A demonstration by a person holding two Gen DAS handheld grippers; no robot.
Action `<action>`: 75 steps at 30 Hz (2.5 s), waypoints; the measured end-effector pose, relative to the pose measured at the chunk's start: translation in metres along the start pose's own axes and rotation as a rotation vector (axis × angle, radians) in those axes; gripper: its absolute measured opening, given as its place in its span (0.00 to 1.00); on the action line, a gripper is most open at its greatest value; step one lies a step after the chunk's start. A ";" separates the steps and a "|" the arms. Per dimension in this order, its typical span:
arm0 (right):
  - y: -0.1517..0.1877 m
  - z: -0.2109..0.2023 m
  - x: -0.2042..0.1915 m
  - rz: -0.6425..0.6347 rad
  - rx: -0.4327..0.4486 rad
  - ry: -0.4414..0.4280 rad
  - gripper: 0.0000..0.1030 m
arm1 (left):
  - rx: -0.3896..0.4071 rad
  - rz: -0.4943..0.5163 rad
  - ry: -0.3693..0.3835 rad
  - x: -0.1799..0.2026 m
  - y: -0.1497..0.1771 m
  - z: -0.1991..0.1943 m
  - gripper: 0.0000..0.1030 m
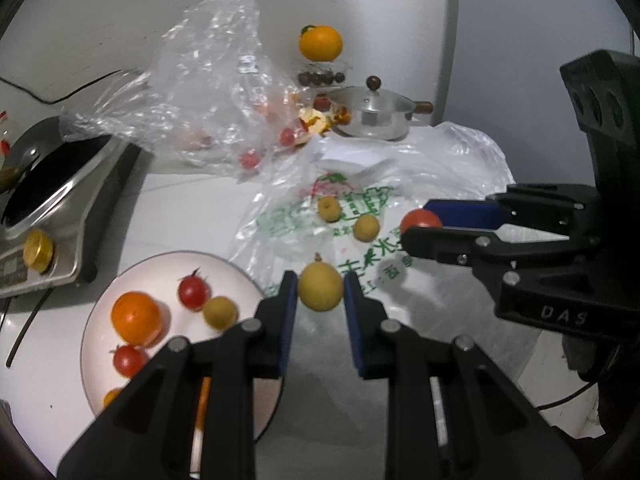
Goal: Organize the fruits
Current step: 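Lower the yellow fruit onto the plate with the left gripper while the right gripper carries the tomato, then lower the red tomato onto the white plate and open the right gripper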
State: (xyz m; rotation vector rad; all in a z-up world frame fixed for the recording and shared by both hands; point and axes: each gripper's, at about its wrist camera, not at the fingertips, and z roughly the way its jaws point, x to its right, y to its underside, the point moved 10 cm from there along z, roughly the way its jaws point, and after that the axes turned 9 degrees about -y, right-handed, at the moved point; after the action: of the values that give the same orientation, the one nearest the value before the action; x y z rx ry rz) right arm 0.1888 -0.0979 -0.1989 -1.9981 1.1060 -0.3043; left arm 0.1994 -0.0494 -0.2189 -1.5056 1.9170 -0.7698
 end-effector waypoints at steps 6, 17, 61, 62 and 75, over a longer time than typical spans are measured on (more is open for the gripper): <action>-0.001 0.005 -0.019 -0.027 -0.004 -0.011 0.31 | 0.001 -0.029 -0.023 -0.020 0.012 -0.011 0.23; -0.001 0.015 -0.046 -0.065 -0.024 -0.031 0.31 | -0.015 -0.077 -0.057 -0.049 0.031 -0.014 0.23; -0.008 0.047 -0.083 -0.108 -0.087 -0.041 0.31 | 0.034 -0.114 -0.131 -0.101 0.035 -0.027 0.40; -0.009 0.049 -0.084 -0.111 -0.089 -0.042 0.31 | 0.039 -0.116 -0.137 -0.104 0.035 -0.028 0.45; -0.018 0.086 -0.117 -0.146 -0.133 -0.084 0.31 | 0.077 -0.173 -0.177 -0.148 0.043 -0.041 0.51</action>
State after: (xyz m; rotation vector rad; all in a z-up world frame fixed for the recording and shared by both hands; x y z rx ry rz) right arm 0.1779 0.0467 -0.2208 -2.1944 0.9515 -0.2253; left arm 0.1708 0.1074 -0.2104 -1.6493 1.6263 -0.7495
